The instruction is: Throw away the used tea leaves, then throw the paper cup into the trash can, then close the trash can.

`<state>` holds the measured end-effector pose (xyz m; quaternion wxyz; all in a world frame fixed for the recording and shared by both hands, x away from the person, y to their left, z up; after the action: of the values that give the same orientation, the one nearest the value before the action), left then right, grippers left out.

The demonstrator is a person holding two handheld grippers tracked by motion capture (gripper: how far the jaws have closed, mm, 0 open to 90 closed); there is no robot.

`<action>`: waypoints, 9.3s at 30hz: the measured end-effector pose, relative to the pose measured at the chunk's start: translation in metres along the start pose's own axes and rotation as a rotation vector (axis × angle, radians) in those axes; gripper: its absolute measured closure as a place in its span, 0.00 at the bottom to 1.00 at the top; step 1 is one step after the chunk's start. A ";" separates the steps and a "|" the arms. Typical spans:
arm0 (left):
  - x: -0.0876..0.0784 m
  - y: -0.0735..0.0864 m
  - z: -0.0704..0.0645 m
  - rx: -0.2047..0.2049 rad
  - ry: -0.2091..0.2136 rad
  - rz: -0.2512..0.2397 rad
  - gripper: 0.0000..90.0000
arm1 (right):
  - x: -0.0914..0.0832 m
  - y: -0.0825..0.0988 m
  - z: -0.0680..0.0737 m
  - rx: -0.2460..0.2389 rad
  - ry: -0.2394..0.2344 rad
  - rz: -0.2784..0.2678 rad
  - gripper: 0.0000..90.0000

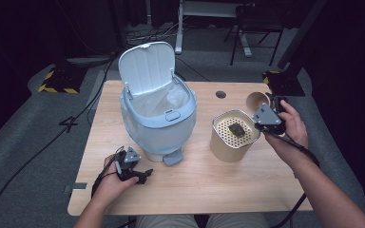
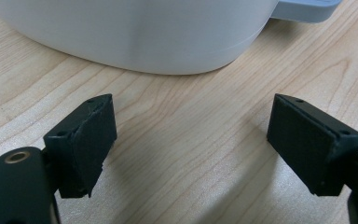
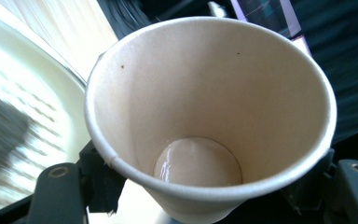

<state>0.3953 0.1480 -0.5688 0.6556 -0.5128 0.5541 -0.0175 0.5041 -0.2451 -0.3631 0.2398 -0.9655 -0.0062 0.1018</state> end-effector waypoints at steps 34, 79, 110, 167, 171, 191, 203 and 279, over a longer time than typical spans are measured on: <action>-0.001 0.001 0.000 0.009 0.005 0.003 0.18 | -0.007 -0.019 0.020 0.712 -0.594 -0.069 0.31; -0.002 0.002 0.001 0.004 -0.006 0.008 0.16 | -0.006 -0.226 0.011 0.638 -0.816 -0.255 0.31; -0.001 0.002 0.004 0.007 -0.006 0.021 0.11 | 0.019 -0.270 0.079 0.564 -0.818 -0.170 0.19; -0.007 0.011 0.012 -0.048 -0.047 0.031 0.01 | -0.072 0.020 0.022 0.723 -0.591 0.026 0.22; -0.008 0.011 0.011 -0.063 -0.057 0.029 0.01 | -0.083 0.045 0.037 0.762 -0.585 0.054 0.22; -0.013 0.012 0.012 -0.099 -0.099 -0.007 0.12 | -0.072 0.139 0.146 0.808 -0.527 0.246 0.23; -0.018 0.006 0.016 -0.129 -0.092 -0.029 0.21 | -0.066 0.155 0.165 0.772 -0.521 0.300 0.17; -0.194 -0.233 0.068 0.028 -0.115 -0.414 0.31 | -0.065 0.153 0.166 0.790 -0.509 0.312 0.17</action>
<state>0.4984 0.1966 -0.2794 0.6754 -0.6067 0.3985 -0.1302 0.4017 -0.3078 -0.5652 0.5603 -0.7347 0.1193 0.3634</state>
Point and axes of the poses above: each handheld gripper's, and its own axes: x roughly forward along the jaws, y roughly out of its underside, z roughly to its left, the point moved 9 cm from there along x, roughly forward along the jaws, and after that the axes turned 9 degrees about y, right-handed, at the moved point
